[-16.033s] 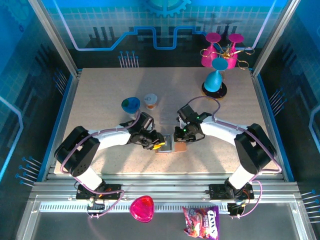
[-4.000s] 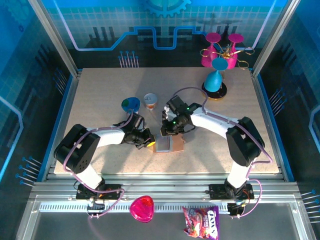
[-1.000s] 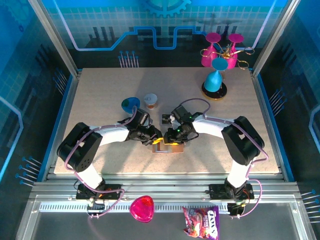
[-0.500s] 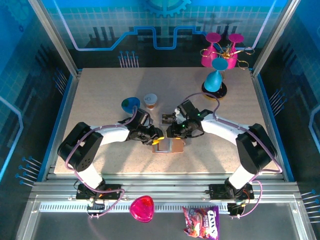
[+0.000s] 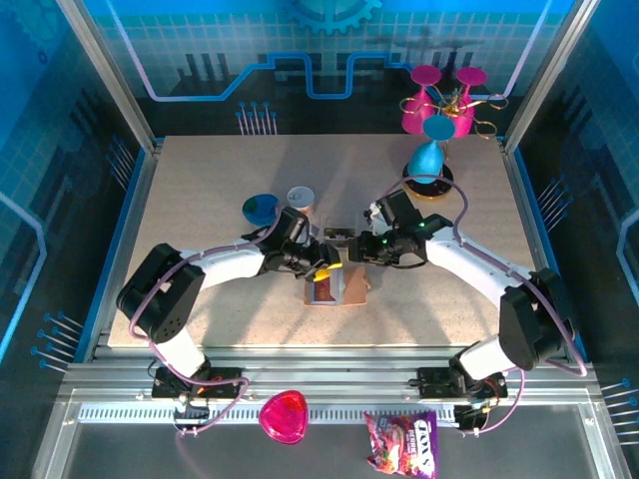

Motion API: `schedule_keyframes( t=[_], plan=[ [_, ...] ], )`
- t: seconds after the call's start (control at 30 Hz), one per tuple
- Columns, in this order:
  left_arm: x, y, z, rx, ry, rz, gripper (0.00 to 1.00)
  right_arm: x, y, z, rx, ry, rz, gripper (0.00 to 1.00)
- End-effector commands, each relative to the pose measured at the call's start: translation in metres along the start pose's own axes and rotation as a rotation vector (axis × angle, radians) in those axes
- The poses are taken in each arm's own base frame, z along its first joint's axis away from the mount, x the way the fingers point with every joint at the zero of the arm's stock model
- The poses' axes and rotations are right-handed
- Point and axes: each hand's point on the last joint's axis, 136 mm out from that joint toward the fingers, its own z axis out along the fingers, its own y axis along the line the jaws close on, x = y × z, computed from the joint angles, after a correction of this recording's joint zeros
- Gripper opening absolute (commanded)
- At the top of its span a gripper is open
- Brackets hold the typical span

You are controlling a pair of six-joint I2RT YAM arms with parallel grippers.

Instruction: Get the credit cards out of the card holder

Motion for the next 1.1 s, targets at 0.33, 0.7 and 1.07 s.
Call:
schedule_keyframes(
  t=[0.33,0.7,1.07],
  plan=[
    [0.017,-0.015,0.037,-0.015,0.122,0.016,0.52,0.008,-0.016,-0.014,0.02,-0.014,0.029,0.37],
    [0.02,-0.015,0.043,-0.022,0.134,0.02,0.54,0.01,-0.017,-0.013,0.011,-0.008,0.031,0.37],
    [0.016,-0.009,0.032,-0.032,0.09,0.02,0.54,0.012,-0.014,-0.009,-0.006,0.012,0.038,0.37]
  ],
)
